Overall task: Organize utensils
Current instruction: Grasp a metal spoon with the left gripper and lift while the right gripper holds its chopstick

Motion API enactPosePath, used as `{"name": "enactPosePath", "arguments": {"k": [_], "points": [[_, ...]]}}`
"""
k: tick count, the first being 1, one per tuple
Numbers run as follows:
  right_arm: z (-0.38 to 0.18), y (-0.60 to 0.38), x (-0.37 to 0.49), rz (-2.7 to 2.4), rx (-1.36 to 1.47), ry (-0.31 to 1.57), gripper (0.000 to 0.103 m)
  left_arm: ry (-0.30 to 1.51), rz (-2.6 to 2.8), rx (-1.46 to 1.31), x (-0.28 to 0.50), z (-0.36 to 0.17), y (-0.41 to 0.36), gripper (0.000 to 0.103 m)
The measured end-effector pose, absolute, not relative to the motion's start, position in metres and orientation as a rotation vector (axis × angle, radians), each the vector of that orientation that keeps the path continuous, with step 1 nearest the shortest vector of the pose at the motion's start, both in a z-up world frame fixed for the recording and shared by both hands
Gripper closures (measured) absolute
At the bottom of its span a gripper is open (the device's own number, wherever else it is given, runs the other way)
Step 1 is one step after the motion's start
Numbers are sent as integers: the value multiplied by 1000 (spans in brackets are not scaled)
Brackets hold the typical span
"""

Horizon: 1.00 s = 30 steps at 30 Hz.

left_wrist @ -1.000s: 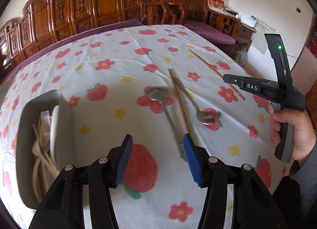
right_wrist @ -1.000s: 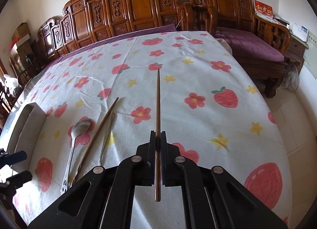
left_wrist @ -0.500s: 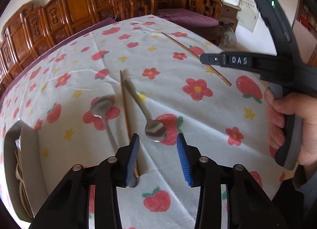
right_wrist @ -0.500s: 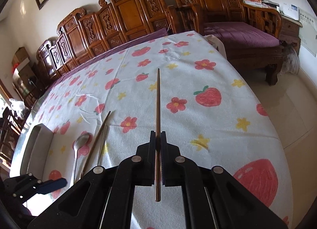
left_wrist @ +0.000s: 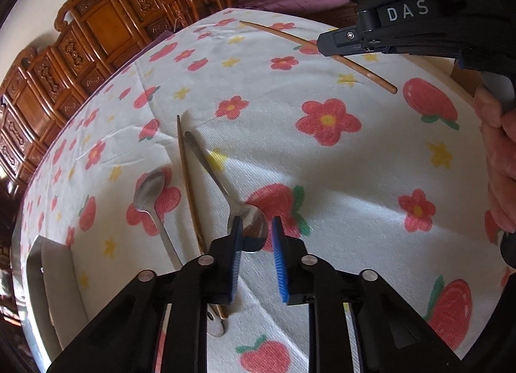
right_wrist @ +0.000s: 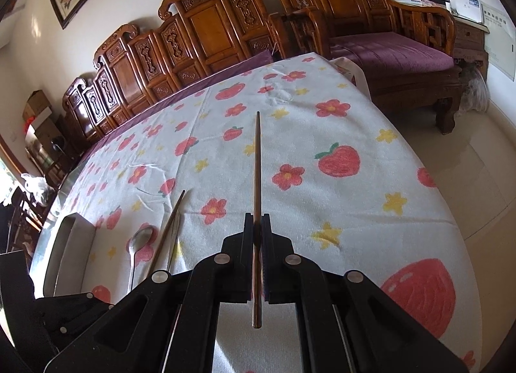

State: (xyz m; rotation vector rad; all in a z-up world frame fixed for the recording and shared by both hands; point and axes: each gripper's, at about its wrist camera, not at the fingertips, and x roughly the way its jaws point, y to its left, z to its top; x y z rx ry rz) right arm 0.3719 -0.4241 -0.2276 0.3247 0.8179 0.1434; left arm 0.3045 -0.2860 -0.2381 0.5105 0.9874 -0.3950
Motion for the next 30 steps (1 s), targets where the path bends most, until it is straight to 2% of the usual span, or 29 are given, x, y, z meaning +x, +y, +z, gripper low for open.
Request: {"name": "enactPosePath", "arguments": {"k": [1,5,16,30], "points": [[-228,-424,372,144,325,818,98,986,-398,508,305,-237,-285,96],[-228,-423,372,145,324,820,98,962,-406,482,306,-229,-279,102],[-222,-401,372,180,272,821,98,888,-427,330,302,-191,-248,103],[-211,-347,367,292,190,815,98,842,-408,293,301,-155,-209,103]]}}
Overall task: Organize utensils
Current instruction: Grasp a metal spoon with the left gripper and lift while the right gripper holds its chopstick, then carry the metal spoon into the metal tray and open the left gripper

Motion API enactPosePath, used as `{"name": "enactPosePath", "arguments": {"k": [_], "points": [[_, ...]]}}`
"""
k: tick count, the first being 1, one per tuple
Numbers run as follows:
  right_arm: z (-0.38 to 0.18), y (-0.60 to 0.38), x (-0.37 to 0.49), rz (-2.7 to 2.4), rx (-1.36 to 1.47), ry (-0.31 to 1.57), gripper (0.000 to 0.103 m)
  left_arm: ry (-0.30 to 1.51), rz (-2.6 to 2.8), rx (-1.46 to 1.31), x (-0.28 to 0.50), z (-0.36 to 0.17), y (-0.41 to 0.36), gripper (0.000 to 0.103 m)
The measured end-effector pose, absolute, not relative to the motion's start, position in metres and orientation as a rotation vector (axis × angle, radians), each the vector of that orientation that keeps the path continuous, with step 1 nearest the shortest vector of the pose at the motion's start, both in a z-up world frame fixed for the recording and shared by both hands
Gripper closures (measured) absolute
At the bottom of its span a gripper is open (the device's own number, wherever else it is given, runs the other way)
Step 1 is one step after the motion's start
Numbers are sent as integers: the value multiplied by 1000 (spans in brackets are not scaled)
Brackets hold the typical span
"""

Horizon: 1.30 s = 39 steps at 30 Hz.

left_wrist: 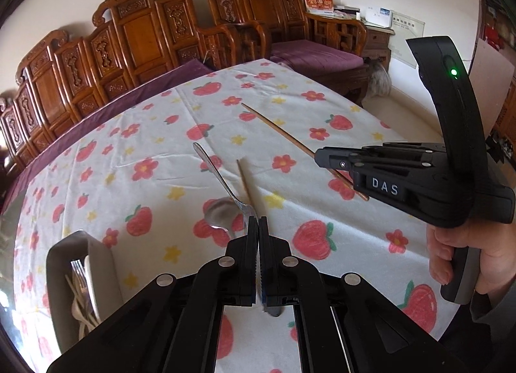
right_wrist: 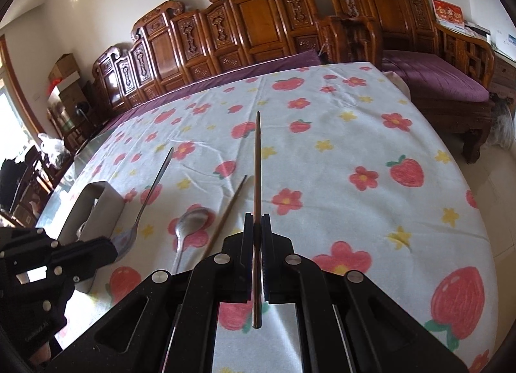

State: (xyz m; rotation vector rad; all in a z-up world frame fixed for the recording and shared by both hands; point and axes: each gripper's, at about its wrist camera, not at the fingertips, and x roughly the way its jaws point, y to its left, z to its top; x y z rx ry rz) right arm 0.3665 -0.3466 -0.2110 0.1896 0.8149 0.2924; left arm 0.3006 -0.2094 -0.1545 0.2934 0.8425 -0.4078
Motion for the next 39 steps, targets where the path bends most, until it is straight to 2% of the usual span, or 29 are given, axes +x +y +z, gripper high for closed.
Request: {"name": "enactPosePath", "arguments": {"k": [28,39], "points": [[-207,-234,338,432,6,839,98,842,-308,207,275,-122,-70,103],[-214,-221,334,438,-38,854,98,902,-278,153,274,-136,-17,103]]}}
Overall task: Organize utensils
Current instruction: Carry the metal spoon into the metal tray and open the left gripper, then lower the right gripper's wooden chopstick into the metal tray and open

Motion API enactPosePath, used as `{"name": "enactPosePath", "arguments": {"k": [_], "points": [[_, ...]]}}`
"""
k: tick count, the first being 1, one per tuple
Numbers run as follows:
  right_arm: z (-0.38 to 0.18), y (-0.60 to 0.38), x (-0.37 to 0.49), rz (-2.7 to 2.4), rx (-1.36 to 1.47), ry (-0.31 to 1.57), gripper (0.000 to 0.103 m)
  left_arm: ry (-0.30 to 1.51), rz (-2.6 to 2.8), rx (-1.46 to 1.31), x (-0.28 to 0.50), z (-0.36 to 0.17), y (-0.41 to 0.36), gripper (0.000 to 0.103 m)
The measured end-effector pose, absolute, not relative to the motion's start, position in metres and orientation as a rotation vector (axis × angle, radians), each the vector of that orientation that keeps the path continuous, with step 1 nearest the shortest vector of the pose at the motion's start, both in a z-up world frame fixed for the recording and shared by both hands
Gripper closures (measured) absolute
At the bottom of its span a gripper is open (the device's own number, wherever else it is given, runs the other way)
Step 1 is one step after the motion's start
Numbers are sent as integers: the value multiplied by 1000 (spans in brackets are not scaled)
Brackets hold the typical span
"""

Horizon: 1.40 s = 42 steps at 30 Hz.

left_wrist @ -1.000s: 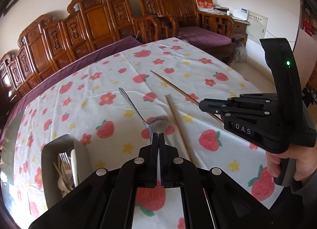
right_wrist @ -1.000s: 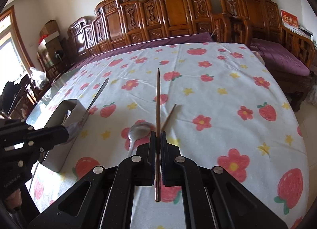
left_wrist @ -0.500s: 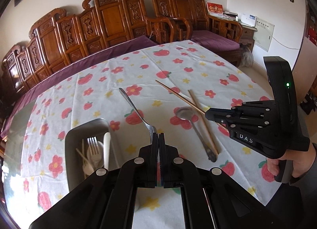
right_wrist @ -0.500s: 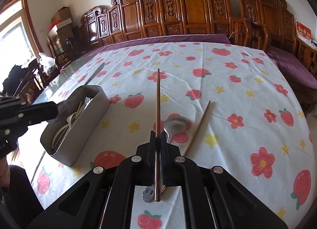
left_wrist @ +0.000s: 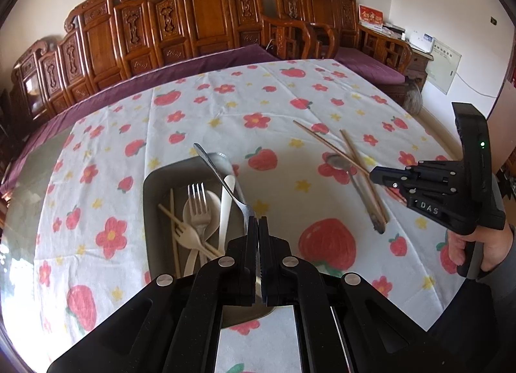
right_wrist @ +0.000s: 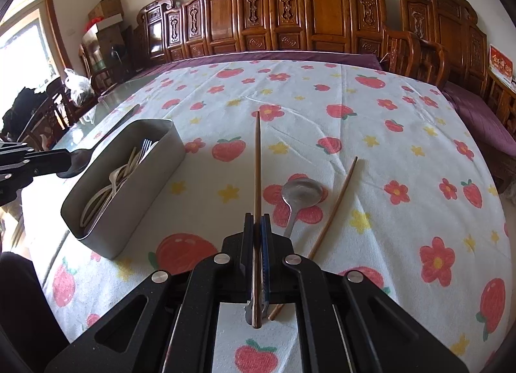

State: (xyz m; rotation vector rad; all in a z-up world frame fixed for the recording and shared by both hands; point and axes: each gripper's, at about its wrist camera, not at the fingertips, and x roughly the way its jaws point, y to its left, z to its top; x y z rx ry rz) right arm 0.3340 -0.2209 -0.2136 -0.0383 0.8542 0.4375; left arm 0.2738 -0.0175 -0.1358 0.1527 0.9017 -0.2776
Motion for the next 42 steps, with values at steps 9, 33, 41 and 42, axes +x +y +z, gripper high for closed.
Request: {"name": "enactPosePath", "arguments": {"k": [9,33,41,42], "points": [[-217,-217,335,443,-55,864,98,969,-234,139,280,-168,5,103],[-216,-193,324,504,-68,869,98,958,-150,78,281,-193,47,101],[-206,-168,308,566,-36,861,98,907,-149,12,274,-180,62,96],[-203,-163,306,579,-29,860,97,898,-154,7,272,-178,63,95]]}}
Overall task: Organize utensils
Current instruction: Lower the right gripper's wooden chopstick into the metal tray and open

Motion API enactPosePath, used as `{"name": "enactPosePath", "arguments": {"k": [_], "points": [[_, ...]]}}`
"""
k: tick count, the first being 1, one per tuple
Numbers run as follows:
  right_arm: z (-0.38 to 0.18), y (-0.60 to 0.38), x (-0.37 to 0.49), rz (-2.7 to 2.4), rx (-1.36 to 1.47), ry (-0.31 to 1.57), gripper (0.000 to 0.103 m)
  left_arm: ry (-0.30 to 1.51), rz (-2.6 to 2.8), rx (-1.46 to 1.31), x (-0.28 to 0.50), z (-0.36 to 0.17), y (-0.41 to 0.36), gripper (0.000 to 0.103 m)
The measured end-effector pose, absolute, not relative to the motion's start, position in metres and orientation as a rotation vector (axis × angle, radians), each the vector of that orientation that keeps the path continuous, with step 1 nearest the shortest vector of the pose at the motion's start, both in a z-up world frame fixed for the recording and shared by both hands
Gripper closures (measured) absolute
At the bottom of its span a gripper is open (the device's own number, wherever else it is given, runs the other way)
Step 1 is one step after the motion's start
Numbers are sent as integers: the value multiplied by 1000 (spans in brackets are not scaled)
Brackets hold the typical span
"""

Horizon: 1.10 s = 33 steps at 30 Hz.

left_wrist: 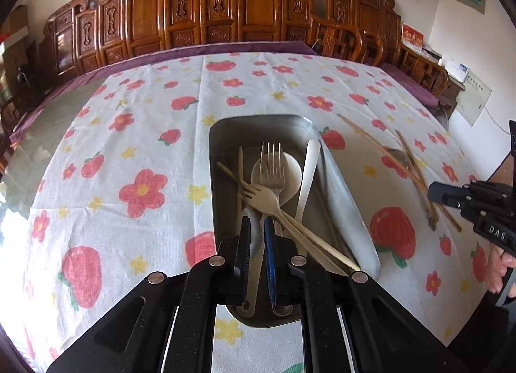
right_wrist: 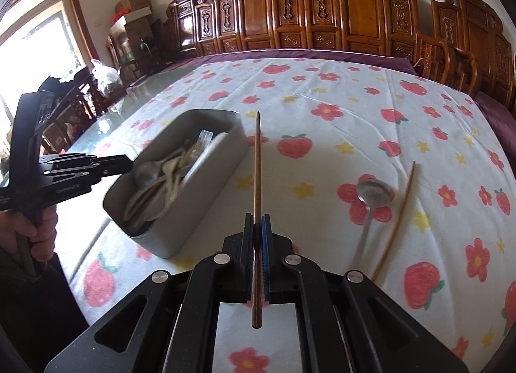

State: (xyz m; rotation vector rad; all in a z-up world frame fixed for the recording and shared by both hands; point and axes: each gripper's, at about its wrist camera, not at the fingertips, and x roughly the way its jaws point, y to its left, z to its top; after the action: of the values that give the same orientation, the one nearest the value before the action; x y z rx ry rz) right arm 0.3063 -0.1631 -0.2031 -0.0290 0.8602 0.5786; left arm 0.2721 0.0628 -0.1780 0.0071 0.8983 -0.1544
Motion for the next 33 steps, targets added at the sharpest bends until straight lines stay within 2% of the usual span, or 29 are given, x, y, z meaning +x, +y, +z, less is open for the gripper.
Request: {"name": "enactPosePath", "arguments": {"k": [12,18,28,33], "points": [[-186,-110,311,649,98,884,97,826,-146,12,265,-157,74,94],[-194,-78,324,646,118,938,97,815,-110,-21,265,-153,93,88],[-214,-40,336,625,125,1017,97,814,-77,-23,265,-151,104,88],[-216,-35,334,670,162,1015,94,815,-83,-17,264,-151,100,88]]}}
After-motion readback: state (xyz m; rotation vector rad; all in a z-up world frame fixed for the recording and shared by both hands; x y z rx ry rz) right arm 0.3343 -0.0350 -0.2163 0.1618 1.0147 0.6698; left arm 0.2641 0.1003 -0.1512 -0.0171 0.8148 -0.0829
